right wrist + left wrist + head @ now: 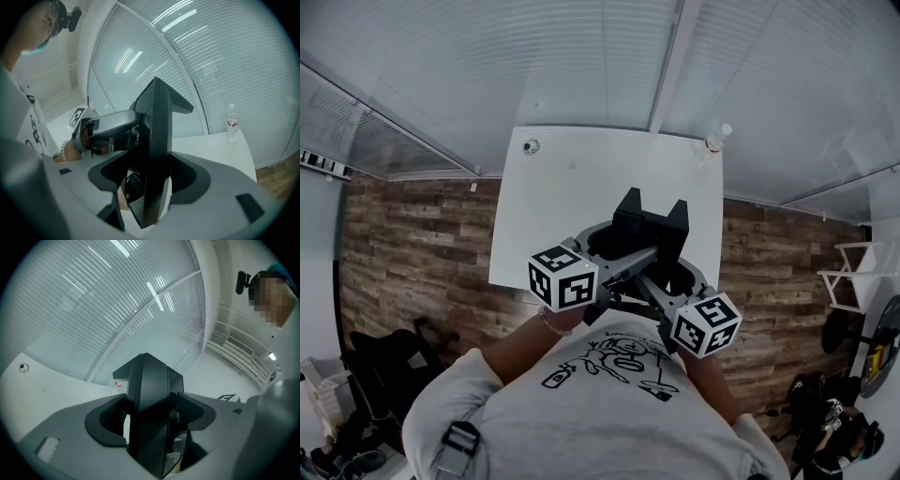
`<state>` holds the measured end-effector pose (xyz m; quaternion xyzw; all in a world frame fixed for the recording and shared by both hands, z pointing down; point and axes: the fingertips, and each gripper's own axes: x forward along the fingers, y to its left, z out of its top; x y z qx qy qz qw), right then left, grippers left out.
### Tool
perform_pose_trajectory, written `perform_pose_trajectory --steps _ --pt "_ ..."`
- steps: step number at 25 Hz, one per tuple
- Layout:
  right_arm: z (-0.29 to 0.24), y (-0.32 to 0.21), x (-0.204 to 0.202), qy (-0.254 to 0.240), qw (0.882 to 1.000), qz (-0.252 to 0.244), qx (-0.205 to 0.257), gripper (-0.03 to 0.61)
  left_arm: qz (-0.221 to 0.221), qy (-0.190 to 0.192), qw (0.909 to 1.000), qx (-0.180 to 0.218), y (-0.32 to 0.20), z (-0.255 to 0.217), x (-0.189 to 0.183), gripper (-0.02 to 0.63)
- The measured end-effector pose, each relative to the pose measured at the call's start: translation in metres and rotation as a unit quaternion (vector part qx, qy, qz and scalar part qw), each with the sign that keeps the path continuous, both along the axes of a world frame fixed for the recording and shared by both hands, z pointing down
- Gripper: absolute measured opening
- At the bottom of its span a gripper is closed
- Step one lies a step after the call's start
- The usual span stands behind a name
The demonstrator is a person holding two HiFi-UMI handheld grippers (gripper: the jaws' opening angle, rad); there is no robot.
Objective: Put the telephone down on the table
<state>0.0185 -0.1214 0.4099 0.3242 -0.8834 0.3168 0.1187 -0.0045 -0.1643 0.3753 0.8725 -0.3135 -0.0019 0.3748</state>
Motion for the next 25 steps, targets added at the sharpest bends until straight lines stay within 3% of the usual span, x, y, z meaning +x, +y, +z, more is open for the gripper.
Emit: perform_pose_trajectory --steps 25 --pt "0.079 -0.007 0.027 0.013 0.997 -0.001 -0.074 0.258 0.017 -0.012 0.9973 -0.071 -0.01 0.082 0.028 0.336"
